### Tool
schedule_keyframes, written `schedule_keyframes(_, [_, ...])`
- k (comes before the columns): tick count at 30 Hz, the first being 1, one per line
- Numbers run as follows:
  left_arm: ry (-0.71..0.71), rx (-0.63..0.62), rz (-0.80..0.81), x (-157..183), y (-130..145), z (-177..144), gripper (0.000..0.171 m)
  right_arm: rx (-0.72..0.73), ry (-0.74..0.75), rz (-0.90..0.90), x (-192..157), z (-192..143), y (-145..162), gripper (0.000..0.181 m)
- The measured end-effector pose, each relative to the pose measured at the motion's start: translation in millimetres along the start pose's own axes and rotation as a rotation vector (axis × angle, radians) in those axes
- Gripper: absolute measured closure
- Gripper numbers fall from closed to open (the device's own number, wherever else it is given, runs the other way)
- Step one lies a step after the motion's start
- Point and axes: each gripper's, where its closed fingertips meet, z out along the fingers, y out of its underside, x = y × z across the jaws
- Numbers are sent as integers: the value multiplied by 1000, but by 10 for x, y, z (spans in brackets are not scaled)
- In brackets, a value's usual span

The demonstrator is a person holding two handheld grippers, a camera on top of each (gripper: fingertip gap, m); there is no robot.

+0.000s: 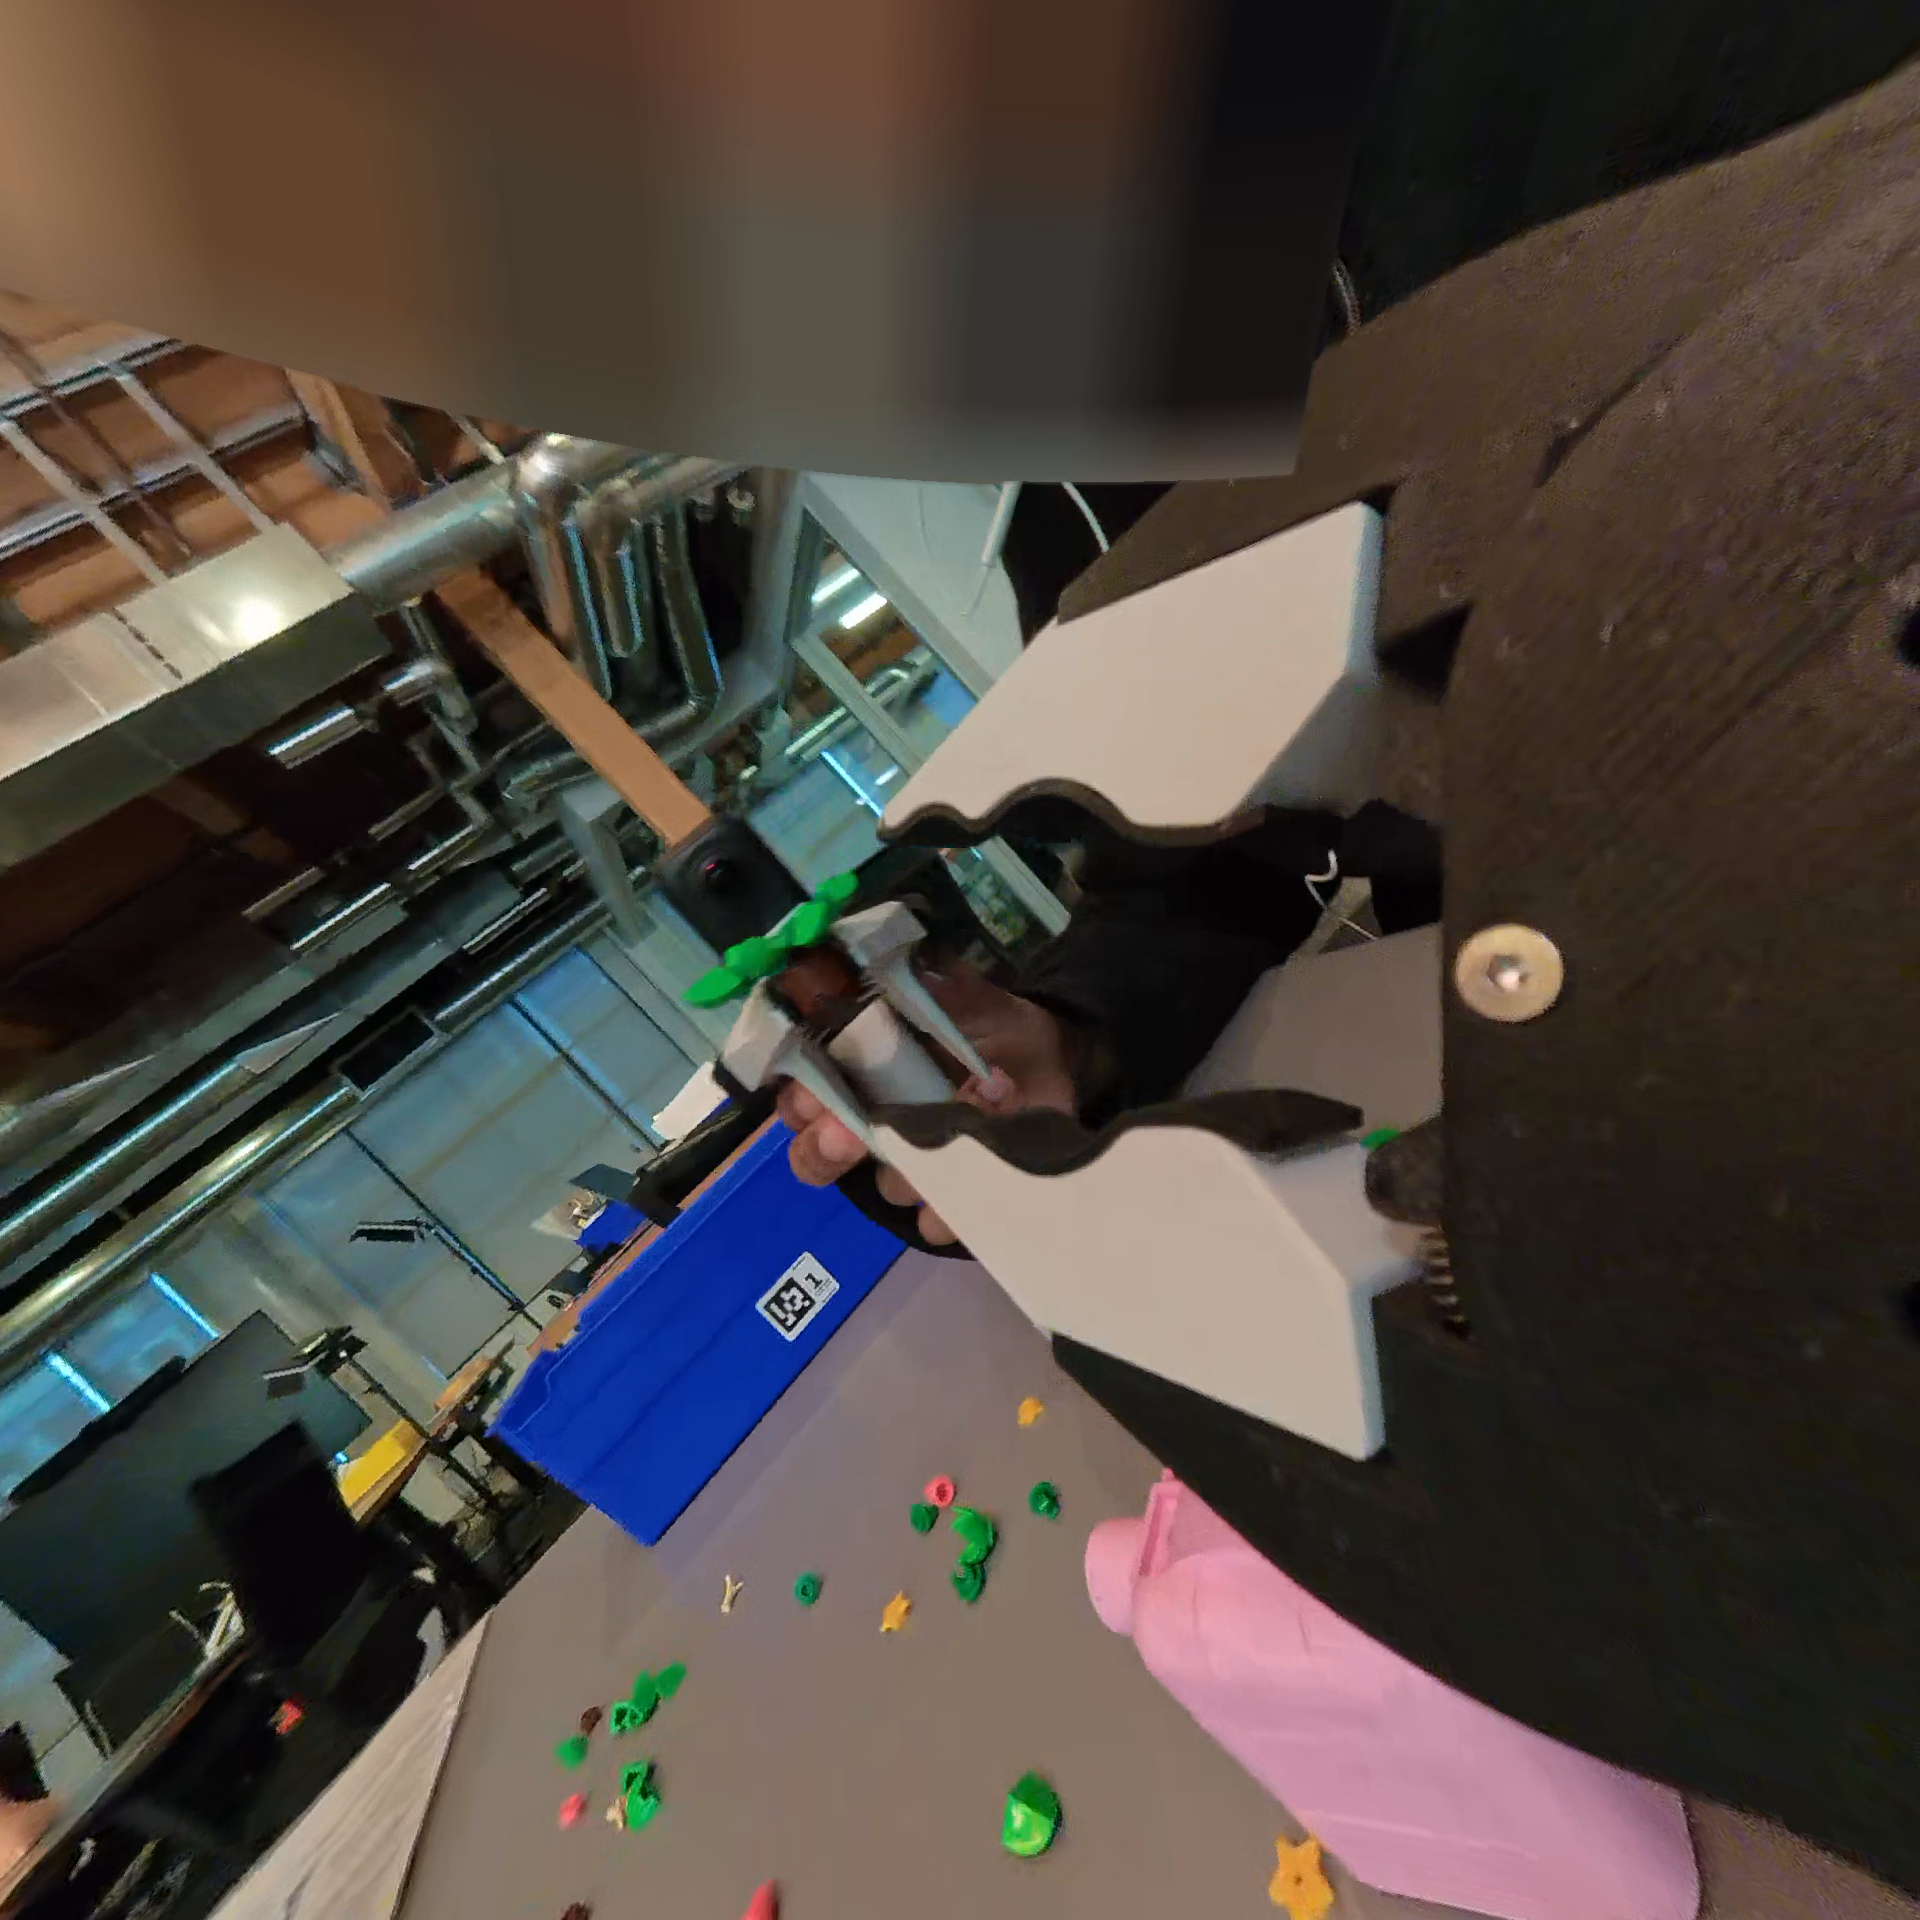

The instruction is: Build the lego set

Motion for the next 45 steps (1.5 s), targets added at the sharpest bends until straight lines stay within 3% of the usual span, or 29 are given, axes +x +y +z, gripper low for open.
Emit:
schedule_keyframes(5, [15,-29,15,49,82,62,135,-37,3,-68,-21,18,73,167])
schedule_keyframes(9, [-50,-74,76,-10,133,58,148,-74,8,-157,-89,63,118,167])
schedule_keyframes(15, [39,-38,-67,15,110,37,150,-173,62,-376,-88,81,235,167])
schedule_keyframes(17, [37,-37,-82,-5,109,22,165,-181,66,-409,-103,91,247,167])
schedule_keyframes(19, [32,-39,-85,-20,113,13,169,-187,67,-412,-104,94,253,167])
schedule_keyframes(31, [-3,-66,-135,-103,154,-5,170,-281,84,-496,-67,60,323,167])
schedule_keyframes(37, [-137,-114,-22,-207,192,-35,170,-383,123,-597,-29,49,418,167])
schedule_keyframes(45, [-110,-82,-23,-173,159,-35,170,-339,117,-567,-37,60,385,167])
